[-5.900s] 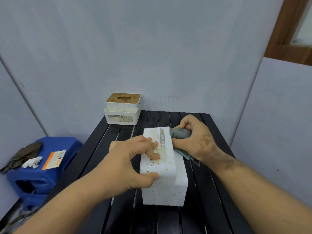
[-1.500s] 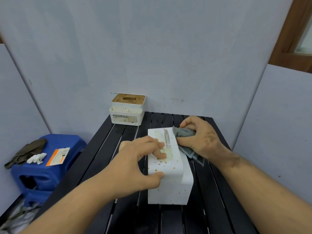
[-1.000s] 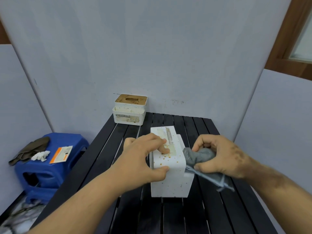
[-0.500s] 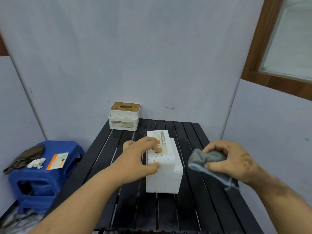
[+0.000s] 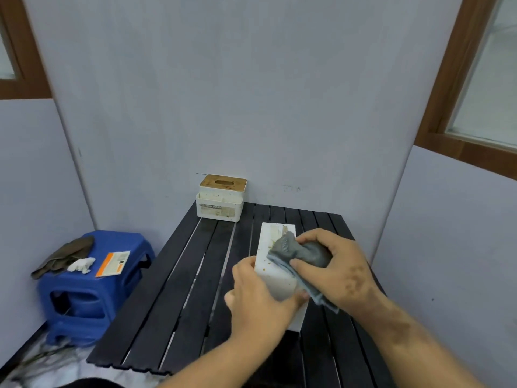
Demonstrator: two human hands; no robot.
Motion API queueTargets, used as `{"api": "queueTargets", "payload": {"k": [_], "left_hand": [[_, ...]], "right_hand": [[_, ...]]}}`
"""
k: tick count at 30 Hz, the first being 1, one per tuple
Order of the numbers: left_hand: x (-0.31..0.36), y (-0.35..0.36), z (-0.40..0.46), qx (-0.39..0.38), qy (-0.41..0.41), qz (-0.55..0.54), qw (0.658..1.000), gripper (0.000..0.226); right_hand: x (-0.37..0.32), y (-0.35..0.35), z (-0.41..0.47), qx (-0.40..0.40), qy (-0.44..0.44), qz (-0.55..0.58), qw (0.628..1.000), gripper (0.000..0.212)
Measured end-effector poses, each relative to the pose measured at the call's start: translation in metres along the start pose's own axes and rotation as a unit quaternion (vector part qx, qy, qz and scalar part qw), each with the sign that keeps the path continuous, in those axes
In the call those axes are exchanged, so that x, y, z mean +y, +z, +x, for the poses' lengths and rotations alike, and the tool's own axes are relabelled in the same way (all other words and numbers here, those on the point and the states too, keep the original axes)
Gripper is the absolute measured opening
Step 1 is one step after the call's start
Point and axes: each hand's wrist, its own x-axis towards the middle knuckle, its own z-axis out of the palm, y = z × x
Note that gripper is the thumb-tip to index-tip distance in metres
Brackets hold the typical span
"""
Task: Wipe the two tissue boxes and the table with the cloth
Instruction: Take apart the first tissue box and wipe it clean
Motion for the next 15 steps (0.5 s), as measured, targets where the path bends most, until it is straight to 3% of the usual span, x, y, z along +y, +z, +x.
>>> {"api": "queueTargets", "payload": {"k": [7, 11, 13, 15], "left_hand": [[-0.009, 0.003, 0.019, 0.021, -0.028, -0.019, 0.999, 0.069], [-0.020, -0.005, 0.030, -0.012, -0.030, -0.048, 0.998, 0.067], [-0.026, -0.007, 0.035, -0.021, -0.039, -0.075, 0.996, 0.068], [-0.030, -0.009, 0.039, -0.020, -0.050, -0.105, 0.993, 0.068]], "right_hand": [[0.016, 0.003, 0.044, -0.044, -0.016, -0.043, 0.998, 0.033], [0.032, -0.001, 0.073, -0.002, 0.041, -0.020, 0.999, 0.024], [0.038, 0.009, 0.070, 0.002, -0.031, -0.075, 0.997, 0.026], [0.029, 0.019, 0.061, -0.051, -0.119, -0.078, 0.989, 0.027]]}}
